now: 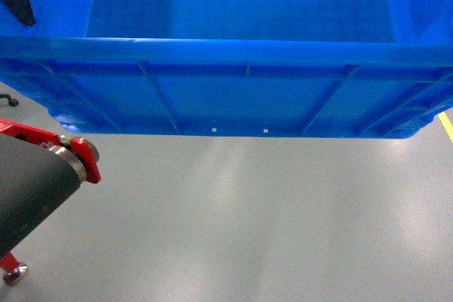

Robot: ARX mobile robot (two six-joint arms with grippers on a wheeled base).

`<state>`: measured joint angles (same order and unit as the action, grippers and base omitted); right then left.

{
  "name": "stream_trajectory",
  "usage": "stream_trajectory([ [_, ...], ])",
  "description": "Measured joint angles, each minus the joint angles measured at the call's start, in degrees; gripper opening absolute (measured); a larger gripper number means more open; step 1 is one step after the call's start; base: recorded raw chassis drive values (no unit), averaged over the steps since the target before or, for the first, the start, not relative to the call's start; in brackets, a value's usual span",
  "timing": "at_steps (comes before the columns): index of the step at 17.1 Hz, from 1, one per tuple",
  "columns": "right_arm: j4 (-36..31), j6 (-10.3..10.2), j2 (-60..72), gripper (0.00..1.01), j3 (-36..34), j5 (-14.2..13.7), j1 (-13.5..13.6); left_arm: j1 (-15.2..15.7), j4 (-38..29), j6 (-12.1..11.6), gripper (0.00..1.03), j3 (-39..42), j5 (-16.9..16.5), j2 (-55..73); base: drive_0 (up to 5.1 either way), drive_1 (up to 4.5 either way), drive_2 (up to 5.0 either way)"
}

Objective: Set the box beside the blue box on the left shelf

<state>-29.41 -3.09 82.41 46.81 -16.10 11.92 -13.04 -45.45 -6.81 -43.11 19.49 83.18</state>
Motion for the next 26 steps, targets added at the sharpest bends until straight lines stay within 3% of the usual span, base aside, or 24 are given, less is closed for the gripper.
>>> stream_trajectory([
  [26,-0.1,0.1,0.0,0.22,0.0,-0.2,-0.4,-0.4,0.0,-0.5,0.20,0.0,-0.1,-0.3,-1.5,-1.49,-1.5],
])
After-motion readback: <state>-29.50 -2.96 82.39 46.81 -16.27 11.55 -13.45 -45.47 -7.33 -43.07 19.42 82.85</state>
